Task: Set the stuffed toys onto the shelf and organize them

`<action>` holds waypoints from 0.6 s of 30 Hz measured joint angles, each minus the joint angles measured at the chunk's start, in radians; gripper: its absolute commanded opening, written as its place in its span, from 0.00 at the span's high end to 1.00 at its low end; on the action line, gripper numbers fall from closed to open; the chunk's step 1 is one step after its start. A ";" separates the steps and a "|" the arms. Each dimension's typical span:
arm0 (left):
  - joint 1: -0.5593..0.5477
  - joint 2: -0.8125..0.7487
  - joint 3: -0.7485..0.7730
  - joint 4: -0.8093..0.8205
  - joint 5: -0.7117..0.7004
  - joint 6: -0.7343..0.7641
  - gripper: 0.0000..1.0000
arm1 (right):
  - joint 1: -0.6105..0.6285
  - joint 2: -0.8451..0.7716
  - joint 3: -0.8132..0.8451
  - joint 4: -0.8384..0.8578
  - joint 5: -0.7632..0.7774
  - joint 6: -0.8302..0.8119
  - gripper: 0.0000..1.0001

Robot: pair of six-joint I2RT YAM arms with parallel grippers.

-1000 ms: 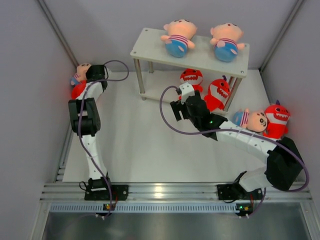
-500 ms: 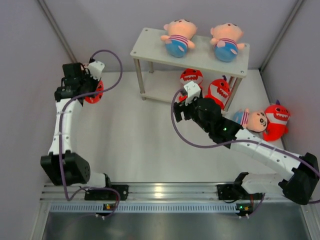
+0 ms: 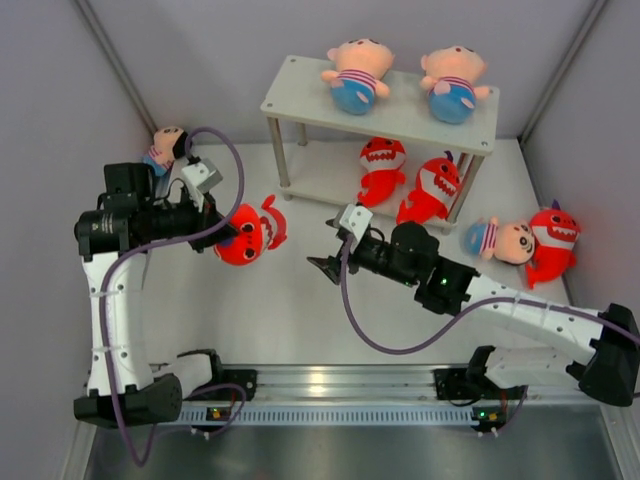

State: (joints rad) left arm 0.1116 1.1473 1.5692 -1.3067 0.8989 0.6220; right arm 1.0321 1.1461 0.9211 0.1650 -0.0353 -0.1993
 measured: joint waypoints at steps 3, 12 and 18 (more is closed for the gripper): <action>-0.005 -0.022 0.000 -0.014 0.083 -0.008 1.00 | 0.005 -0.012 -0.059 0.058 -0.046 -0.002 0.17; -0.027 -0.051 0.000 -0.040 0.196 -0.031 1.00 | 0.005 0.089 -0.111 0.219 -0.062 0.003 0.14; -0.031 -0.051 0.000 -0.041 0.197 -0.037 1.00 | -0.055 0.216 -0.027 0.263 -0.092 0.016 0.15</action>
State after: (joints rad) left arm 0.0807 1.0966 1.5692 -1.3476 1.0962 0.5854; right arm 0.9775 1.3617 0.8936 0.4278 -0.1272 -0.1833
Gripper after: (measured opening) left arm 0.066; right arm 0.853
